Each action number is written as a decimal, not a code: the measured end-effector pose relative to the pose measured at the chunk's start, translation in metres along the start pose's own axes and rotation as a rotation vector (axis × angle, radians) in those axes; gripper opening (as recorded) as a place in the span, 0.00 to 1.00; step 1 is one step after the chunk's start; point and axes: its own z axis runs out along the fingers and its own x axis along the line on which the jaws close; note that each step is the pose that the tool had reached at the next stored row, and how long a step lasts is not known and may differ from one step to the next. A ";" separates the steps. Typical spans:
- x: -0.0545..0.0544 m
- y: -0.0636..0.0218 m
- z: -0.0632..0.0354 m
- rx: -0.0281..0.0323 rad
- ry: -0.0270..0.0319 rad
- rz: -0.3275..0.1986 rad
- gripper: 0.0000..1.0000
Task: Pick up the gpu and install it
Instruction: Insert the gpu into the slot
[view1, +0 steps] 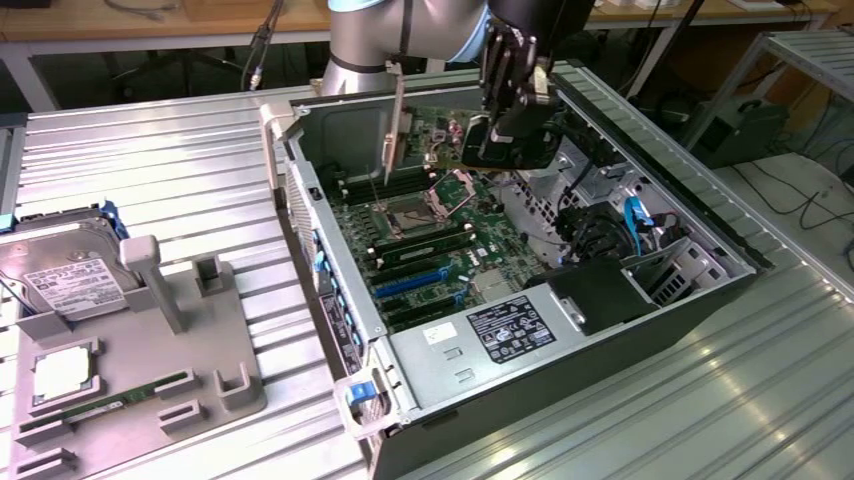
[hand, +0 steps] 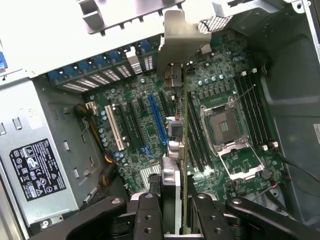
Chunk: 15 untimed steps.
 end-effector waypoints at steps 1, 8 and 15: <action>0.000 0.0000 0.0000 -0.0010 -0.0034 -0.010 0.28; 0.000 -0.0001 0.0006 -0.0142 -0.0414 -0.095 0.28; 0.000 -0.0002 0.0042 0.0003 -0.0422 -0.209 0.28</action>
